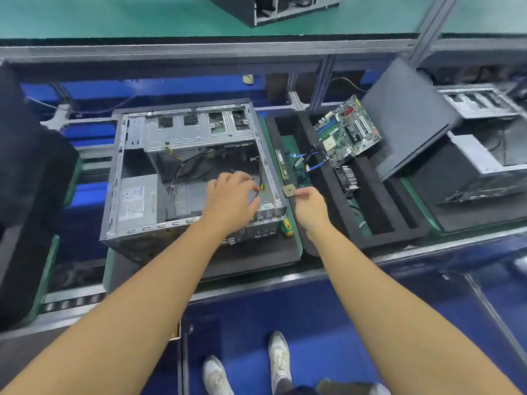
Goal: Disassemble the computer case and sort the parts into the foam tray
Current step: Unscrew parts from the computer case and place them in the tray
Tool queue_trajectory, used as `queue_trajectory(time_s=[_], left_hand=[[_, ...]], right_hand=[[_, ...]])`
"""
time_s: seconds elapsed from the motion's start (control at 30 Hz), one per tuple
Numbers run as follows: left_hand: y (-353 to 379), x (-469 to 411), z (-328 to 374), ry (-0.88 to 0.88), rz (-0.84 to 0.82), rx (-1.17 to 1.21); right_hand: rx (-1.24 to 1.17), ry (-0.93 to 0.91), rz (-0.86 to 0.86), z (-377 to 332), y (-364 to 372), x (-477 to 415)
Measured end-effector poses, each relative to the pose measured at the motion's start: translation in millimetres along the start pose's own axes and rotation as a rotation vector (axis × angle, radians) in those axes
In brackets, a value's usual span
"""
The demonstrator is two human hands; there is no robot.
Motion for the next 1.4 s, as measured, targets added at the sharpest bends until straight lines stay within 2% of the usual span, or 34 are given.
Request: queue_trajectory(time_s=[0.07,0.13,0.2,0.43,0.63,0.7,0.83,0.93,1.0,1.1,1.2,1.3,1.4], left_hand=[[8,-4,19,0.053,0.012,-0.147],[19,-7,34,0.093,0.035,-0.142],[23,-9,33,0.076,0.061,-0.094],[32,-4,16,-0.033,0.058,0.108],[41,-9,7,-0.146,-0.053,0.162],[40,-6,6,-0.153,-0.030,0.140],[38,-1,8,-0.144,-0.023,0.087],[35,-1,11,-0.135,-0.071,0.218],[20,2,14,-0.093,-0.041,0.338],[-19,18,11,0.023,0.078,0.294],[-56,45,-20,0.029,0.164,0.175],[-76,75,-73,-0.091,0.152,-0.001],[-91,105,-130,-0.280,0.120,-0.146]], right_hand=[[0.206,0.022,-0.112,16,14,-2],[0.412,0.016,-0.235,37,38,-4],[0.543,-0.018,-0.256,45,51,-9],[0.580,-0.093,-0.252,43,63,-27],[0.705,-0.077,-0.321,42,69,-39],[0.583,-0.012,-0.337,47,65,-42],[0.083,0.189,-0.371,58,58,-36],[-0.340,0.330,-0.360,50,51,-26],[-0.539,0.313,-0.365,32,46,-23],[-0.560,0.129,-0.348,-10,34,-22],[-0.510,-0.109,-0.276,-58,18,-15],[-0.461,-0.271,-0.249,-92,11,7],[-0.467,-0.300,-0.350,-113,28,39]])
Point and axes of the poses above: each hand's wrist, its own x-axis away from the middle knuckle, its own y-axis out of the palm, z = x × y, the point moved 9 cm from there along -x, towards the middle knuckle, and after that the axes turned 5 degrees about x, right-handed, at the moved point
